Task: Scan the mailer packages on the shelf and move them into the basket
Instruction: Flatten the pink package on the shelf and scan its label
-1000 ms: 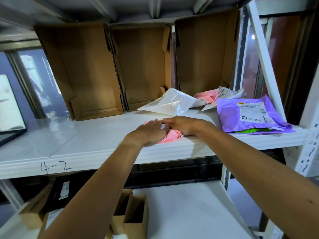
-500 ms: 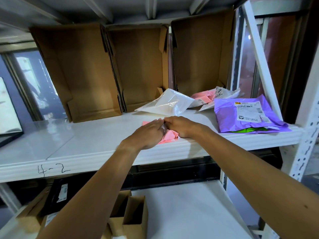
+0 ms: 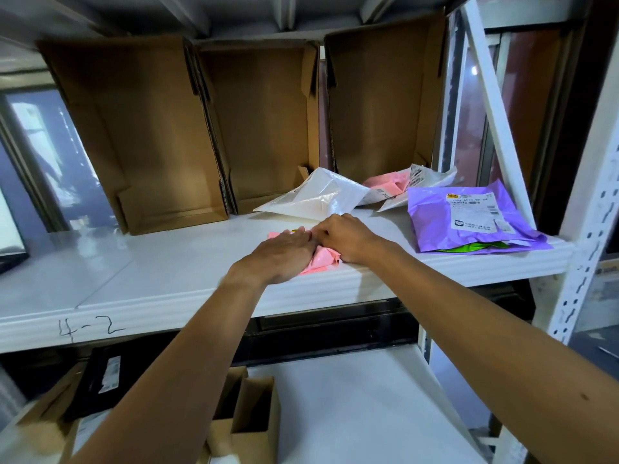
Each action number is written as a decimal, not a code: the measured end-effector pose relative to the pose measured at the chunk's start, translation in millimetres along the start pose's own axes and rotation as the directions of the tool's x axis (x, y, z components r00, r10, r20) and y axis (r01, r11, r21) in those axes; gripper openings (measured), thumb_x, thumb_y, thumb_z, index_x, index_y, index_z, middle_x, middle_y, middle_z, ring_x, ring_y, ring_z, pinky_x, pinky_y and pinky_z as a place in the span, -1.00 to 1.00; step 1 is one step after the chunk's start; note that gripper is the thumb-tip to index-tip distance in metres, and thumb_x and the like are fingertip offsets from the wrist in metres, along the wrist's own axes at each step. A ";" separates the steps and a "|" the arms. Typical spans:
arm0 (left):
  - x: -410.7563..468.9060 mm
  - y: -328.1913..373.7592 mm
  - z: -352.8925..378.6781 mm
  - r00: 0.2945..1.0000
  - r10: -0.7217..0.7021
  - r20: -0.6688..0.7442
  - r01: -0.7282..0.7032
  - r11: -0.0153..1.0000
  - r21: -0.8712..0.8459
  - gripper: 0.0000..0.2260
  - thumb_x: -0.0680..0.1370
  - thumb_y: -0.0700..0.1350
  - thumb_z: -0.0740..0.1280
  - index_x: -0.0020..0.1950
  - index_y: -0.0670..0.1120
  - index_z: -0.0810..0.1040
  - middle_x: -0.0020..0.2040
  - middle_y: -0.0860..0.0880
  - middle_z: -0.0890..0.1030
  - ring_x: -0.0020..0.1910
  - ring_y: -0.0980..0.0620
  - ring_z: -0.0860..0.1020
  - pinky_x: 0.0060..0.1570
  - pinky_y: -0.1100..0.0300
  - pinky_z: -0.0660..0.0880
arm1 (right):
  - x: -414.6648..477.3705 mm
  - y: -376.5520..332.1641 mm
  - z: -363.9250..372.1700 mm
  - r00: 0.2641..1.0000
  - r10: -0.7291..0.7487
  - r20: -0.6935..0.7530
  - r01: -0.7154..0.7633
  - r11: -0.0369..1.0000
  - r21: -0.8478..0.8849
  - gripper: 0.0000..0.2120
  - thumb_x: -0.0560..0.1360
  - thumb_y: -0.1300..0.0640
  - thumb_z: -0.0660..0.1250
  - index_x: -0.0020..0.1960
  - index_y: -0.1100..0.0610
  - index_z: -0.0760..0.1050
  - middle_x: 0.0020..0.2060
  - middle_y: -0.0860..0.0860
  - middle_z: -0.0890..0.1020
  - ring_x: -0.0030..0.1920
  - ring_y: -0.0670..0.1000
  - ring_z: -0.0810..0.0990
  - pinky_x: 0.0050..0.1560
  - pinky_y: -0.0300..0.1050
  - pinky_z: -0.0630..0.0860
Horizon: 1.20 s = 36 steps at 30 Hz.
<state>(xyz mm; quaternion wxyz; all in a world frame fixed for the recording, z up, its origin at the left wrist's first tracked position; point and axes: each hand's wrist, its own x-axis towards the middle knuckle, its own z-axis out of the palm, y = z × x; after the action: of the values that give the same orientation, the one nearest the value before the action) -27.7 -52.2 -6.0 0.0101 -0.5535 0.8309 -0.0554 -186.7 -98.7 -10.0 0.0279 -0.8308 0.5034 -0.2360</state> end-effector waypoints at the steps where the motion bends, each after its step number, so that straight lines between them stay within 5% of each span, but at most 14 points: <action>1: -0.1 0.6 -0.7 1.000 0.003 0.005 -0.003 1.000 0.000 -0.52 0.71 0.15 -0.06 0.61 0.02 0.08 0.63 -0.11 0.09 0.59 -0.21 0.06 0.51 -0.19 0.14 | 0.3 -0.3 -0.5 1.000 0.008 0.000 -0.008 1.000 0.003 -0.69 0.62 0.05 0.19 -0.03 0.05 0.71 -0.13 0.09 0.69 -0.12 0.10 0.57 -0.01 0.05 0.55; 8: 4.7 -4.9 2.7 1.000 -0.017 -0.018 0.017 0.999 -0.033 -0.56 0.71 0.14 -0.06 0.58 0.08 0.16 0.62 -0.07 0.13 0.60 -0.15 0.09 0.51 -0.18 0.17 | 1.6 -6.6 -1.7 0.997 0.064 -0.036 -0.065 0.997 -0.031 -0.71 0.62 -0.05 0.25 0.05 0.04 0.71 -0.11 0.03 0.71 -0.11 0.03 0.60 -0.01 -0.06 0.56; 10: -0.6 -3.5 1.8 0.998 -0.017 -0.060 0.015 0.999 -0.042 -0.59 0.71 0.09 -0.05 0.54 0.07 0.25 0.56 -0.09 0.29 0.52 -0.14 0.25 0.44 -0.14 0.29 | -1.7 -8.0 -4.6 0.990 0.108 -0.093 -0.100 0.991 0.095 -0.62 0.63 -0.12 0.21 -0.02 0.08 0.71 -0.16 0.02 0.70 -0.12 0.01 0.61 -0.05 -0.10 0.50; 15: -16.7 -1.8 -4.3 0.917 -0.158 -0.367 0.126 0.986 -0.110 -0.55 0.63 0.10 0.06 0.37 -0.07 0.51 0.37 -0.09 0.54 0.31 -0.13 0.50 0.28 -0.05 0.43 | -17.2 -24.3 -18.7 0.928 0.281 -0.243 -0.162 0.894 0.418 -0.57 0.67 -0.13 0.08 0.14 0.07 0.65 0.10 -0.03 0.67 0.04 -0.05 0.59 0.15 -0.12 0.48; 20: -29.6 6.6 -9.4 0.882 -0.140 -0.451 0.222 0.965 0.136 -0.61 0.66 -0.05 0.21 0.42 -0.24 0.35 0.27 -0.23 0.56 0.20 -0.23 0.56 0.15 -0.07 0.50 | -28.1 -45.8 -17.3 0.952 0.203 -0.229 -0.087 0.897 0.433 -0.60 0.67 -0.12 0.10 0.20 0.07 0.62 0.16 -0.02 0.66 0.09 -0.06 0.55 0.24 -0.08 0.43; 26: -22.5 0.9 -4.4 0.918 -0.046 -0.394 0.148 0.962 0.231 -0.59 0.68 0.00 0.15 0.41 -0.25 0.34 0.26 -0.19 0.55 0.17 -0.19 0.56 0.09 -0.02 0.47 | -25.9 -59.6 -6.8 0.990 0.127 -0.060 -0.114 0.976 0.184 -0.66 0.68 0.07 -0.02 0.14 0.11 0.53 0.18 0.09 0.61 0.11 0.07 0.55 0.22 0.03 0.47; 31: -13.3 -4.8 -0.5 0.975 -0.044 -0.220 0.065 0.994 0.089 -0.53 0.66 0.12 0.16 0.36 -0.23 0.41 0.29 -0.20 0.53 0.24 -0.16 0.51 0.20 -0.01 0.40 | -25.7 -57.1 -5.6 0.995 0.097 0.012 -0.097 0.994 0.044 -0.75 0.65 0.17 0.15 0.23 0.24 0.50 0.17 0.16 0.58 0.13 0.12 0.53 0.08 -0.04 0.46; 36: -8.2 -6.3 -0.8 0.987 -0.119 -0.105 0.107 0.988 -0.115 -0.51 0.67 0.13 0.12 0.52 -0.11 0.32 0.50 -0.15 0.36 0.47 -0.11 0.33 0.42 -0.05 0.30 | -16.8 -51.2 -1.6 0.991 0.012 0.136 0.014 0.982 -0.186 -0.76 0.59 0.18 0.23 0.21 0.22 0.54 0.15 0.14 0.59 0.12 0.14 0.54 0.05 -0.03 0.46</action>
<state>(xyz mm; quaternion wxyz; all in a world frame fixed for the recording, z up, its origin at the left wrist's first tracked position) -18.8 -46.9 -4.9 -0.0699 -0.5956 0.7992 -0.0414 -151.6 -59.0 -0.1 -0.0157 -0.8441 0.5199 -0.1304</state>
